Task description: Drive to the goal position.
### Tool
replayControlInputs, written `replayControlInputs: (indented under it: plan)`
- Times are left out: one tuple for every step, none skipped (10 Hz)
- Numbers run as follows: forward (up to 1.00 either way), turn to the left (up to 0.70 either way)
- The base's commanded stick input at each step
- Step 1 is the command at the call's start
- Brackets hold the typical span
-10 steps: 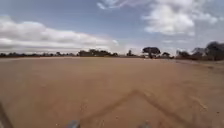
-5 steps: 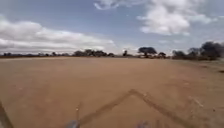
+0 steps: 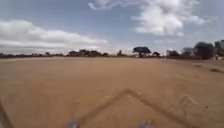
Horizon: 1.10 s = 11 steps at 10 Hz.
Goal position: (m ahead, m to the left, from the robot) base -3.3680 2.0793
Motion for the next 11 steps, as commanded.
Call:
replayControlInputs:
  plan:
    - [0.7, -0.27]
    - [0.7, -0.27]
    - [0.7, -0.27]
    - [0.7, -0.27]
    - [0.7, -0.27]
    - [0.7, -0.27]
    - [0.7, -0.27]
    - [0.7, -0.27]
    - [0.7, -0.27]
    - [0.7, -0.27]
    - [0.7, -0.27]
